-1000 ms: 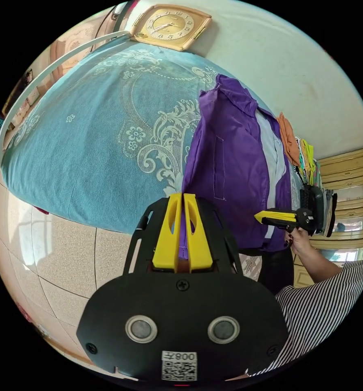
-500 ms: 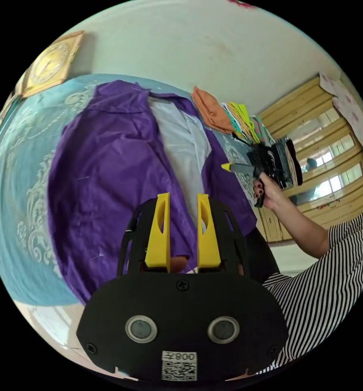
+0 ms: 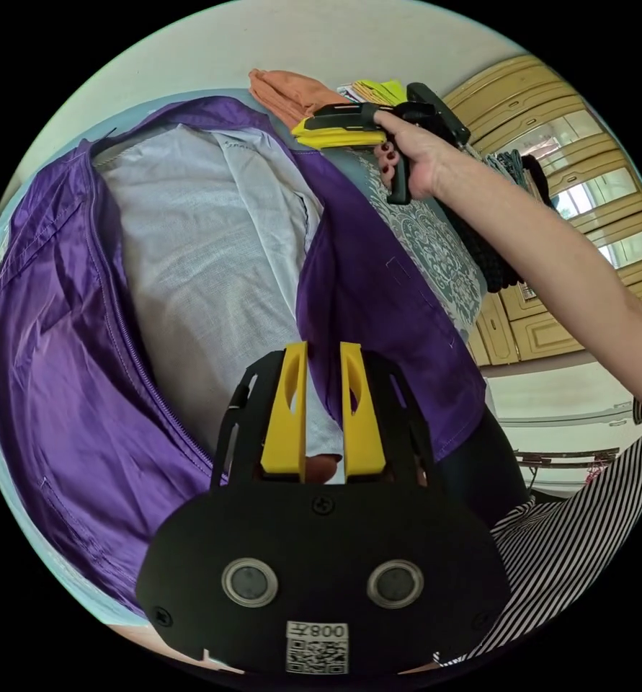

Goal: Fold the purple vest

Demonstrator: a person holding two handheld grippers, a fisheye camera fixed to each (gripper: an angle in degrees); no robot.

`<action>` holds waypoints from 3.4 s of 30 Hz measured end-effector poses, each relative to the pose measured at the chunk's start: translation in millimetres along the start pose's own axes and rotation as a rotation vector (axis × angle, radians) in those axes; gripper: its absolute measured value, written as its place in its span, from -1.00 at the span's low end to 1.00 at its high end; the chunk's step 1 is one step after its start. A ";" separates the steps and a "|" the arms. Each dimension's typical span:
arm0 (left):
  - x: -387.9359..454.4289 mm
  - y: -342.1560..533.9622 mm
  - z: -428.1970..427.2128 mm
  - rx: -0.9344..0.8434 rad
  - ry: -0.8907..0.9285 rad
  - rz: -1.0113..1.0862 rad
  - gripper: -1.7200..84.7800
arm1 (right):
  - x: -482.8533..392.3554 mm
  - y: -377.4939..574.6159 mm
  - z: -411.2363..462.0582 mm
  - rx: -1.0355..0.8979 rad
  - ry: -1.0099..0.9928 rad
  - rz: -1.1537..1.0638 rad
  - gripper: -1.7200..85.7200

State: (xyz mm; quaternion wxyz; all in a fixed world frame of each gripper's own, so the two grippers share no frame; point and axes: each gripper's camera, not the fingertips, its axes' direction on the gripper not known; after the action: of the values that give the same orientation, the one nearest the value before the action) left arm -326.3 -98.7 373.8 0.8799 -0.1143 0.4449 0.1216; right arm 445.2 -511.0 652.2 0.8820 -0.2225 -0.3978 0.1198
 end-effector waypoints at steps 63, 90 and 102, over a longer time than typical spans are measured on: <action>-185.5 -102.4 39.8 0.299 -0.202 -0.108 -0.75 | -187.5 -82.0 72.6 -0.033 0.199 -0.251 -0.80; -337.7 -133.9 18.1 0.434 0.250 -0.351 -0.79 | -202.7 -86.3 140.2 -0.091 0.234 -0.324 -0.93; -345.3 -145.1 37.2 0.292 0.405 -0.355 -0.79 | -203.9 -73.9 202.0 -0.238 0.210 -0.391 -0.92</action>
State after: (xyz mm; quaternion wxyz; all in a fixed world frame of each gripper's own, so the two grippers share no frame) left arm -450.7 -263.1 688.7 0.7880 -0.0843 0.5971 -0.1245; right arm 161.8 -594.6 674.1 0.8925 -0.2550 -0.3507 -0.1245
